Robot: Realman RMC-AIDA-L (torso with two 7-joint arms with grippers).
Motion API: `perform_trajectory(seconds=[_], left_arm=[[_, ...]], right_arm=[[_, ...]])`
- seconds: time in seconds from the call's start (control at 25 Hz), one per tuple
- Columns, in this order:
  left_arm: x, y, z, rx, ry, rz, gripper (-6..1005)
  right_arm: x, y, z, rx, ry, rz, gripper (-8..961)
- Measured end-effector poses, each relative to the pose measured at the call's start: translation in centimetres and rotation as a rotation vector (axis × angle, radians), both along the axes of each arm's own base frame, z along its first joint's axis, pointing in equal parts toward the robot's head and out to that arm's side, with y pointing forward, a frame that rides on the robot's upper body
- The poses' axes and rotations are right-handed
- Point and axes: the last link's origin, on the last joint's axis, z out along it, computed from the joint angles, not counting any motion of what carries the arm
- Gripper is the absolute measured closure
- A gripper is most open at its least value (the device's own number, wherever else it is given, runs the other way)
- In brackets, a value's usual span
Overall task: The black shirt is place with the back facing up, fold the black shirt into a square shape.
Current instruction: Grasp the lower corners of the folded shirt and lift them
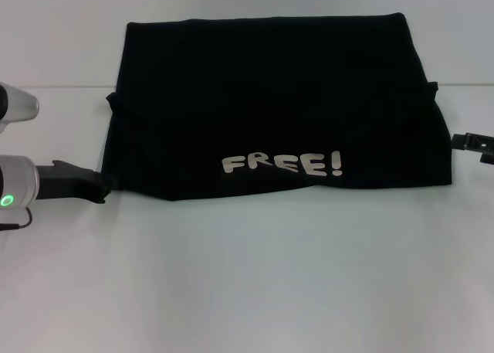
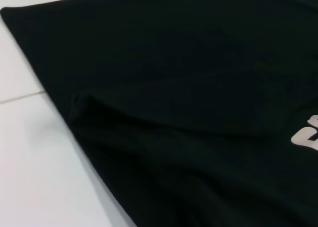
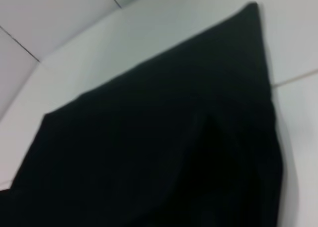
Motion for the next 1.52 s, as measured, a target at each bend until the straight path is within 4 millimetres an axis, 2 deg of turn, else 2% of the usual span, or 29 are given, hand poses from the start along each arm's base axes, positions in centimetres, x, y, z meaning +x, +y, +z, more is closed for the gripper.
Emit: perform_trajectory(seconds=[0.2, 0.44, 0.76, 1.2, 1.52], left_arm=[[0.3, 0.2, 0.0, -0.003, 0.001, -0.009, 994], [0.4, 0.4, 0.1, 0.002, -0.004, -0.011, 994], [0.5, 0.4, 0.1, 0.002, -0.006, -0.011, 995], [0.7, 0.7, 0.2, 0.004, -0.006, -0.016, 995], [0.7, 0.7, 0.2, 0.007, -0.006, -0.015, 995]], right_arm=[[-0.6, 0.8, -0.5, -0.057, -0.049, -0.024, 37], [-1.7, 1.2, -2.4, -0.091, -0.065, 0.005, 37], [-1.9, 1.2, -3.4, -0.087, -0.083, 0.014, 38], [-1.6, 1.3, -4.0, -0.073, -0.127, 0.031, 235], [-1.5, 1.0, -4.5, -0.070, -0.130, 0.036, 565]])
